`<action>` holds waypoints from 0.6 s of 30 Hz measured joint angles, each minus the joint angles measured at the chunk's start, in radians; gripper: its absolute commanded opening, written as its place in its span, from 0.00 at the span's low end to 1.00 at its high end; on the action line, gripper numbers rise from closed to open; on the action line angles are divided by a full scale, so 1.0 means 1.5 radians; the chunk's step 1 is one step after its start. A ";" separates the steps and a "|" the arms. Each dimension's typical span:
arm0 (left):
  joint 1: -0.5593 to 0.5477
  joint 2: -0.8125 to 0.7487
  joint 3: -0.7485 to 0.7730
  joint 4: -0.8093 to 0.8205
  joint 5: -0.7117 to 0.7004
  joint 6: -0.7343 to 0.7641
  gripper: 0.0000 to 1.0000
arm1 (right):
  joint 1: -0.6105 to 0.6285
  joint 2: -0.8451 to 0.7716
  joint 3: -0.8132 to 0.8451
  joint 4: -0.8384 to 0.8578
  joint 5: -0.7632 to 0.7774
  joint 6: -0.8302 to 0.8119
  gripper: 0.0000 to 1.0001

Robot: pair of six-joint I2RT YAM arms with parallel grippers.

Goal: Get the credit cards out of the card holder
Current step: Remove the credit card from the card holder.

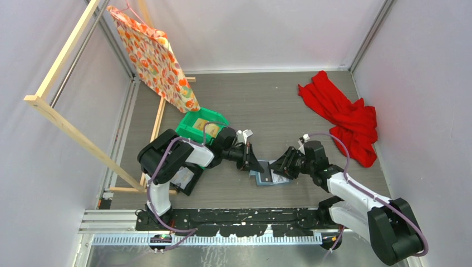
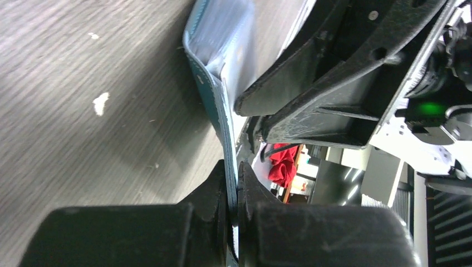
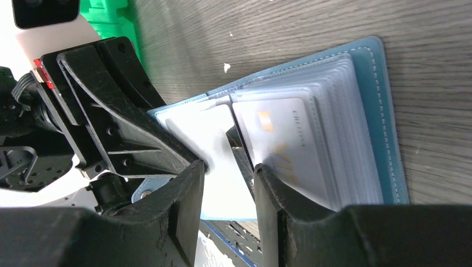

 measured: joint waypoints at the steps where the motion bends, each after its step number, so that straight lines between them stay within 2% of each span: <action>1: 0.000 0.000 0.000 0.010 0.006 -0.003 0.01 | -0.001 0.000 0.000 0.006 -0.005 0.003 0.44; 18: 0.009 0.000 -0.024 0.207 0.092 -0.118 0.01 | -0.066 -0.019 -0.013 0.098 -0.096 0.043 0.47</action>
